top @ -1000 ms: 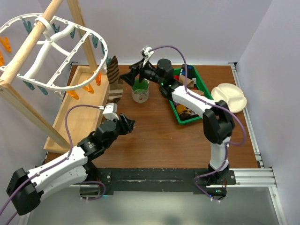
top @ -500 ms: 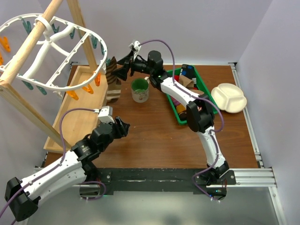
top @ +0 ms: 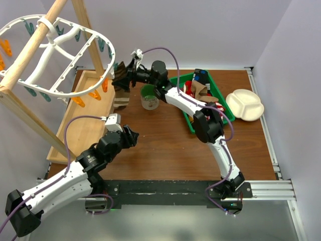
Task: Remove the socks clipped to the hanger
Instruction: Remove the sock from the hanger.
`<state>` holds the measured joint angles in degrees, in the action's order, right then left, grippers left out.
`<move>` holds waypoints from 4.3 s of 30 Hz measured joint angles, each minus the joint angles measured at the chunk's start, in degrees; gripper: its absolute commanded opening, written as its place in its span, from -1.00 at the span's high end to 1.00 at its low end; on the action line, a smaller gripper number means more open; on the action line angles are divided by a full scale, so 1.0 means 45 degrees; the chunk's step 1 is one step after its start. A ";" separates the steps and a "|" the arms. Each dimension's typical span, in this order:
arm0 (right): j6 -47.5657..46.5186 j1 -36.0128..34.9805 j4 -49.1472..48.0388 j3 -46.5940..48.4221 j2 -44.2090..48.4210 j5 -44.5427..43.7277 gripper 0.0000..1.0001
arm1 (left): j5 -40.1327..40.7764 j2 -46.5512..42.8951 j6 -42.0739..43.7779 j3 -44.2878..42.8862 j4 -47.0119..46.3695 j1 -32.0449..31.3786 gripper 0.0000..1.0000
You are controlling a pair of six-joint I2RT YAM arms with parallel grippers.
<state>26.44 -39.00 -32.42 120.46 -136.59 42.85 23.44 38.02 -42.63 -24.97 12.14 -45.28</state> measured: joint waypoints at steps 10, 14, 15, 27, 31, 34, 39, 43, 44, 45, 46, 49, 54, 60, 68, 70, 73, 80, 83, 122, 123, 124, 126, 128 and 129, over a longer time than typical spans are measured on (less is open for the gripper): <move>0.0690 0.0034 -0.1098 -0.3220 0.1515 -0.0466 1.00 | -0.0005 -0.0495 0.0102 0.0000 -0.0024 0.0034 -0.13; 0.0559 0.0039 -0.1039 -0.4483 0.2977 -0.0495 1.00 | -0.0005 -0.0733 0.0393 -0.0015 -0.0112 0.0034 -0.13; 0.0505 0.0034 -0.0996 -0.4702 0.3395 -0.0486 1.00 | -0.0005 -0.0797 0.0437 -0.0029 -0.0117 0.0034 -0.13; -0.1190 -0.0690 0.1530 -0.5207 0.7014 -0.0627 1.00 | 0.0131 -0.1627 0.1413 -0.0345 -0.1083 0.0034 -0.38; -0.1598 -0.1156 0.2963 -0.5217 0.7106 -0.1030 1.00 | 0.0034 -0.1831 0.1681 -0.0359 -0.1860 0.0034 -0.46; -0.1676 -0.1365 0.3934 -0.5328 0.7106 -0.1438 1.00 | 0.0015 -0.1865 0.1817 -0.0427 -0.2307 0.0034 -0.49; -0.1515 -0.1418 0.4794 -0.5353 0.7106 -0.1967 1.00 | 0.0457 -0.1875 0.1948 -0.0476 -0.2623 0.0034 -0.63; -0.1273 -0.1418 0.5051 -0.5353 0.7106 -0.2297 1.00 | 0.1263 -0.1860 0.1962 -0.0529 -0.2686 0.0034 -0.73; -0.1180 -0.1418 0.5095 -0.5353 0.7106 -0.2327 1.00 | 0.1477 -0.1807 0.1967 -0.0568 -0.2710 0.0034 -0.74; -0.1132 -0.1418 0.5115 -0.5353 0.7106 -0.2341 1.00 | 0.1617 -0.1729 0.1991 -0.0588 -0.2793 0.0034 -0.75; -0.1064 -0.1423 0.5173 -0.5353 0.7106 -0.2395 1.00 | 0.1778 -0.1613 0.2025 -0.0622 -0.2890 0.0034 -0.76; -0.0899 -0.1491 0.5362 -0.5353 0.7106 -0.2647 1.00 | 0.2084 -0.1171 0.2098 -0.0670 -0.3366 0.0034 -0.77; -0.0423 -0.1632 0.5406 -0.5353 0.7106 -0.2866 1.00 | 0.2448 -0.0393 0.2409 -0.0733 -0.4313 0.0034 -0.77; 0.0165 -0.1851 0.5406 -0.5353 0.7106 -0.3162 1.00 | 0.2667 0.0321 0.2778 -0.0976 -0.5348 0.0034 -0.77; 0.1205 -0.2089 0.5202 -0.5629 0.7106 -0.3657 1.00 | 0.2725 0.0879 0.2958 -0.1010 -0.6314 0.0034 -0.60; 0.1428 -0.2137 0.5197 -0.5722 0.7106 -0.3716 1.00 | 0.2744 0.0908 0.2953 -0.1005 -0.6387 0.0034 -0.51; 0.1763 -0.2166 0.5085 -0.5867 0.7111 -0.3789 1.00 | 0.2861 0.0869 0.2953 -0.1001 -0.6577 0.0034 -0.30; 0.2297 -0.2312 0.4867 -0.6144 0.7145 -0.3983 1.00 | 0.3123 0.0777 0.2943 -0.0971 -0.6727 0.0034 0.25; 0.2380 -0.2414 0.4838 -0.6207 0.7227 -0.3988 1.00 | 0.3235 0.0777 0.2919 -0.0971 -0.6717 0.0034 0.45; 0.2317 -0.3274 0.5892 -0.6105 0.7305 -0.5406 1.00 | 0.3677 0.1783 0.2375 0.0243 -0.8466 0.0034 -0.09; 0.2317 -0.3279 0.5921 -0.6105 0.7305 -0.5416 1.00 | 0.3740 0.1812 0.2365 0.0253 -0.8510 0.0034 0.07; 0.2317 -0.3288 0.5969 -0.6105 0.7305 -0.5416 1.00 | 0.3808 0.1821 0.2404 0.0267 -0.8529 0.0034 0.24; 0.2312 -0.3308 0.6013 -0.6105 0.7305 -0.5425 1.00 | 0.3886 0.1817 0.2322 0.0277 -0.8534 0.0034 0.74; 0.2273 -0.3337 0.6071 -0.6105 0.7305 -0.5518 1.00 | 0.3925 0.1773 0.2278 0.0282 -0.8490 0.0034 1.00; 0.2234 -0.3337 0.6086 -0.6105 0.7305 -0.5605 1.00 | 0.3934 0.1729 0.2278 0.0282 -0.8412 0.0034 1.00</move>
<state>36.49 -54.02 -5.04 92.99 -103.72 17.63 41.15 45.80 -32.38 -23.70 -25.71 -45.12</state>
